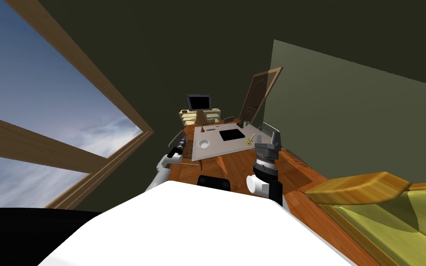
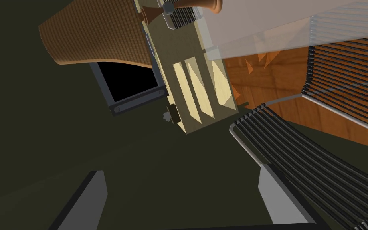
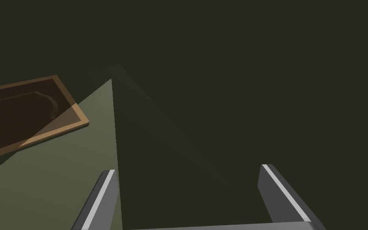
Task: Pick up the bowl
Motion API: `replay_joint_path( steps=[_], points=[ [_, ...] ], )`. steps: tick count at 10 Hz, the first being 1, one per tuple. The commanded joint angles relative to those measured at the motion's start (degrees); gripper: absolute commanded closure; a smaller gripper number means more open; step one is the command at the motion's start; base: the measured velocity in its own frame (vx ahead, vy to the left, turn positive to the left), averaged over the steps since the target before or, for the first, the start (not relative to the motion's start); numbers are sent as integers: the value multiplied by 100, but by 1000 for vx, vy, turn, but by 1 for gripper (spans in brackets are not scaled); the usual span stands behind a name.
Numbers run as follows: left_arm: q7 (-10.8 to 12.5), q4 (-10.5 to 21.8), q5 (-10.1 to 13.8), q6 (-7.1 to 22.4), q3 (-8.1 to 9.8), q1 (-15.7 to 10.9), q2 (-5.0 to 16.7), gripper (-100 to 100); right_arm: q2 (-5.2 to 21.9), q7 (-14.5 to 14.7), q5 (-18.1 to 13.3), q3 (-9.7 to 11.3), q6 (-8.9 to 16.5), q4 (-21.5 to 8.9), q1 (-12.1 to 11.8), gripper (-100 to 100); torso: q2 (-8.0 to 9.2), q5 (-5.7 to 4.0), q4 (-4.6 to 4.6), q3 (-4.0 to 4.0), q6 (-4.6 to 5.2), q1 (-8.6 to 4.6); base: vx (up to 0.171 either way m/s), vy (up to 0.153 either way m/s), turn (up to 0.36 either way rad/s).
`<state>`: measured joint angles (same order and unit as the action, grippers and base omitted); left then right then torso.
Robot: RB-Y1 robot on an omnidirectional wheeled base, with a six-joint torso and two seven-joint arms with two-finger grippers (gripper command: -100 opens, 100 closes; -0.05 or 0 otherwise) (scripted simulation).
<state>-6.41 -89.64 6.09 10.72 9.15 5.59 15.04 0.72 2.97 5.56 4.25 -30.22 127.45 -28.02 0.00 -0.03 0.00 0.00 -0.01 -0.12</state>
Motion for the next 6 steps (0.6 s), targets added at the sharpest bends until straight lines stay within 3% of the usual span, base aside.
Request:
replay_joint_path(
  steps=[1, 3, 6],
  points=[
    [22, 188, 8, 107, 22, -85, 36, -100, 0, 0, 0, 0, 0, 0, 0, 0, 0, 0, 0, 0, 0, 0, 1, -28, -49],
    [82, 585, -25, 465, 106, -348, 80, -100, 0, 0, 0, 0, 0, 0, 0, 0, -3, 0, -1, -2, 1, 0, 13, -44, -127],
    [117, 999, -49, 664, 148, -476, 95, -100, 0, 0, 0, 0, 0, 0, 0, 0, -7, 0, -1, -4, 0, 0, 16, -33, -61]
  ],
)
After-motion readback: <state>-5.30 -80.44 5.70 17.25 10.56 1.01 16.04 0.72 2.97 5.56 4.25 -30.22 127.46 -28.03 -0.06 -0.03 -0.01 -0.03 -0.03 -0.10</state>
